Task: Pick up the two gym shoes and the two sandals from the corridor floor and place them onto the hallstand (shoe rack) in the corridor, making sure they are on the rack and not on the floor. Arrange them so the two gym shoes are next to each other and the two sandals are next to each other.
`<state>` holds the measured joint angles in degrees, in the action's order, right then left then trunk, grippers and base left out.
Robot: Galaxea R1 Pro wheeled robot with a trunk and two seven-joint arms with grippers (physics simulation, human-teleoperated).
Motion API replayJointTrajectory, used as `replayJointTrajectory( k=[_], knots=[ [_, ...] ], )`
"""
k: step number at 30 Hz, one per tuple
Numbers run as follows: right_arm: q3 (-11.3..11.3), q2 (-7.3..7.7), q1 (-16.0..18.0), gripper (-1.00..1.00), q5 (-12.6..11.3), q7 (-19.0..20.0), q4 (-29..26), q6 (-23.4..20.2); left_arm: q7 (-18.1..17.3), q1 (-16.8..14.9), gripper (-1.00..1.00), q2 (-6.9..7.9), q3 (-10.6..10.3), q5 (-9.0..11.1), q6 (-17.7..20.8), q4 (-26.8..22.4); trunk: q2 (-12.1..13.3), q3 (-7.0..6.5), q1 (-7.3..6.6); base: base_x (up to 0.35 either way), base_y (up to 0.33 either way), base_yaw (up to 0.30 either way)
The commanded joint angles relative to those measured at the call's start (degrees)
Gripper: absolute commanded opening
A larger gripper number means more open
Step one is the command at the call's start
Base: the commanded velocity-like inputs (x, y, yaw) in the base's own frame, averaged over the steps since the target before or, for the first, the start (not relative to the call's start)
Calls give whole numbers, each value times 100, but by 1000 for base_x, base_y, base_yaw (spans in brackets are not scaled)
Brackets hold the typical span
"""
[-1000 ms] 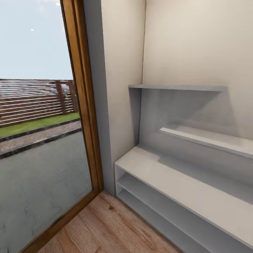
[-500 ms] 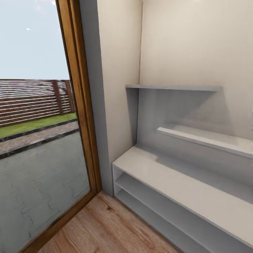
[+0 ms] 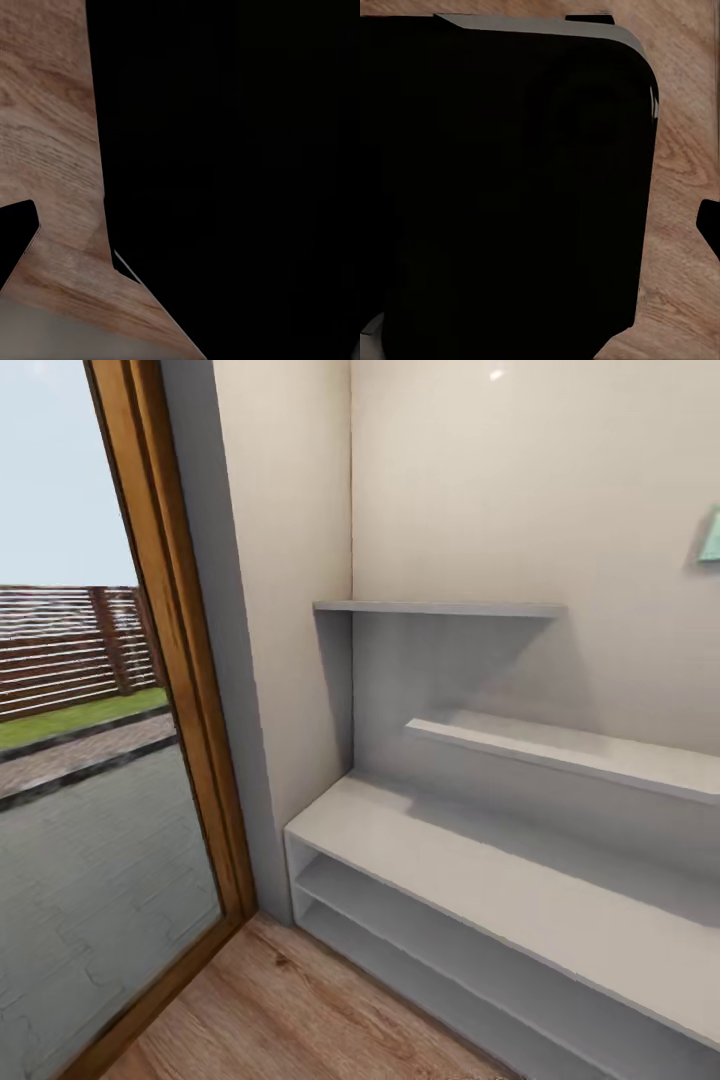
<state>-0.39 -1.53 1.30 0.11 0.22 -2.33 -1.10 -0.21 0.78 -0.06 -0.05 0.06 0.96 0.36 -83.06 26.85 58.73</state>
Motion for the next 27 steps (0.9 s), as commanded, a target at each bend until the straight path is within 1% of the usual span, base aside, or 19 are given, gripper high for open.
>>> replayJointTrajectory(
  k=[1,4,8,10,15,27],
  knots=[
    [-4,2,2,100,2,4,-4,-12,-1,1,100,-1,-1,1,6,-6,-2,2,0,0,0,-264],
    [-3,12,2,100,5,9,-7,-12,1,-2,100,-1,-2,3,-1,-8,-2,-6,0,0,0,-264],
    [3,142,2,100,6,9,-68,-13,3,-5,100,-7,-4,3,-42,-13,-2,-13,0,0,0,-286],
    [3,156,2,100,7,11,-75,-13,3,-6,100,-5,-4,3,-131,-21,-2,-14,0,0,0,-296],
    [4,166,2,100,7,12,-81,-13,26,-8,100,-7,-4,3,-337,-59,-2,-15,0,0,0,-298],
    [4,170,2,100,7,13,-93,-13,74,-8,100,-21,-4,3,-461,-93,-2,-15,0,0,0,-300]
  ],
)
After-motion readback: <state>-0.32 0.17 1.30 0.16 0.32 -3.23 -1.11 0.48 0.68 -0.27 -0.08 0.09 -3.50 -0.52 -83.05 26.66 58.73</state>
